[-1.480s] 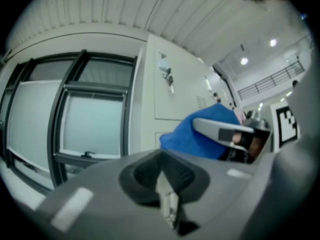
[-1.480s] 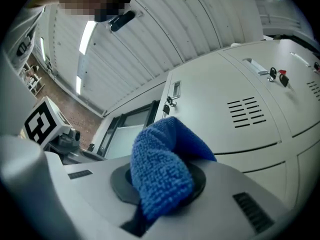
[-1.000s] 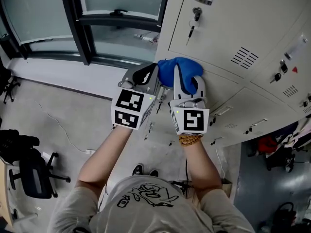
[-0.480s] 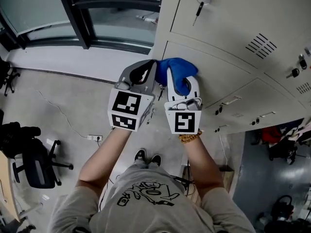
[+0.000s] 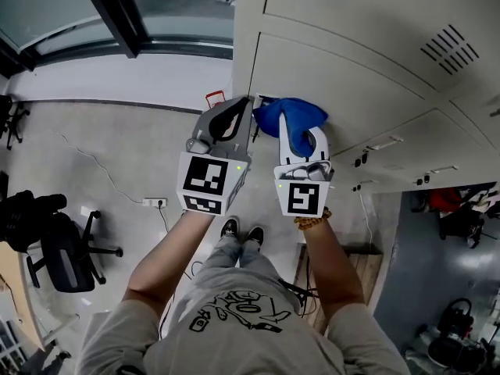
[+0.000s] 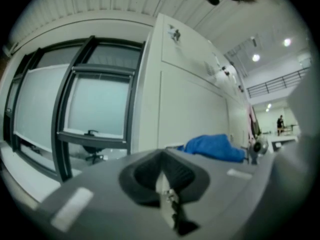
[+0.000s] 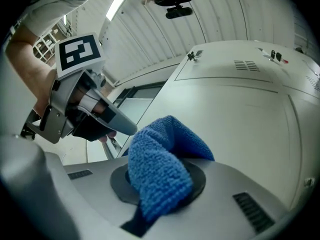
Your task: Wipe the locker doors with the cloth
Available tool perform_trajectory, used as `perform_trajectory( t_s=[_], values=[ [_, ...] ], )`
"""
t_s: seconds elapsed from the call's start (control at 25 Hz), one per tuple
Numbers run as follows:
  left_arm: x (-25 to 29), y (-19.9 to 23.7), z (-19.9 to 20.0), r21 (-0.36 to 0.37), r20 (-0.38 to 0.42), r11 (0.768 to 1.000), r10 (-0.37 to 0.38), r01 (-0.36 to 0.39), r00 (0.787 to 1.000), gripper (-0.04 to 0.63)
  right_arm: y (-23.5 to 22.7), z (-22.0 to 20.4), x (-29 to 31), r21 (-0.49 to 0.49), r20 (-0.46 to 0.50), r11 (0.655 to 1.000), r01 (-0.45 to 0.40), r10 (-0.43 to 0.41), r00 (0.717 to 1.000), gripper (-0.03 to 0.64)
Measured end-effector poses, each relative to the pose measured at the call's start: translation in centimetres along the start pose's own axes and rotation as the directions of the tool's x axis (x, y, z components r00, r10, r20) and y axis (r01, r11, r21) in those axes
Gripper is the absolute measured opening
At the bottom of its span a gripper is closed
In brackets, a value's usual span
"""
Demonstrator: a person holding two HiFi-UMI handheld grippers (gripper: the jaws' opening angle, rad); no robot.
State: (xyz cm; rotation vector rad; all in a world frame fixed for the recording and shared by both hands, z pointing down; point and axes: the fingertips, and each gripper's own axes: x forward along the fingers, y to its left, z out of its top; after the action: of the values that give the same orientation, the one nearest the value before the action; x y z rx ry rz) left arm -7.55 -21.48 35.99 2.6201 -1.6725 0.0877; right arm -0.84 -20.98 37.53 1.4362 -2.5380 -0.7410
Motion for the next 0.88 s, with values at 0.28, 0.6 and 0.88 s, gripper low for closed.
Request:
perform_trajectory(
  t_s=[0.28,0.6,0.88],
  values=[
    [0.3,-0.5,-4.5,-0.012,-0.061,1.000,0.000,0.000,0.998,0.003,1.9,-5.1,-1.1,0.029,-0.076,1.000,-0.007,0.010,0.997,0.032],
    [-0.1,1.2,-8.5,-0.047,-0.114,0.998,0.024,-0.029,0.993,0.003,5.5,-10.4,-1.0,0.090,-0.134,0.995,-0.040,0.052,0.990,0.032],
    [-0.9,1.8,-12.5,-0.064,-0.178,0.996,0.044,-0.056,0.983,0.003,9.1,-13.1,0.0,0.112,-0.123,0.988,-0.103,0.116,0.986,0.032]
  ],
)
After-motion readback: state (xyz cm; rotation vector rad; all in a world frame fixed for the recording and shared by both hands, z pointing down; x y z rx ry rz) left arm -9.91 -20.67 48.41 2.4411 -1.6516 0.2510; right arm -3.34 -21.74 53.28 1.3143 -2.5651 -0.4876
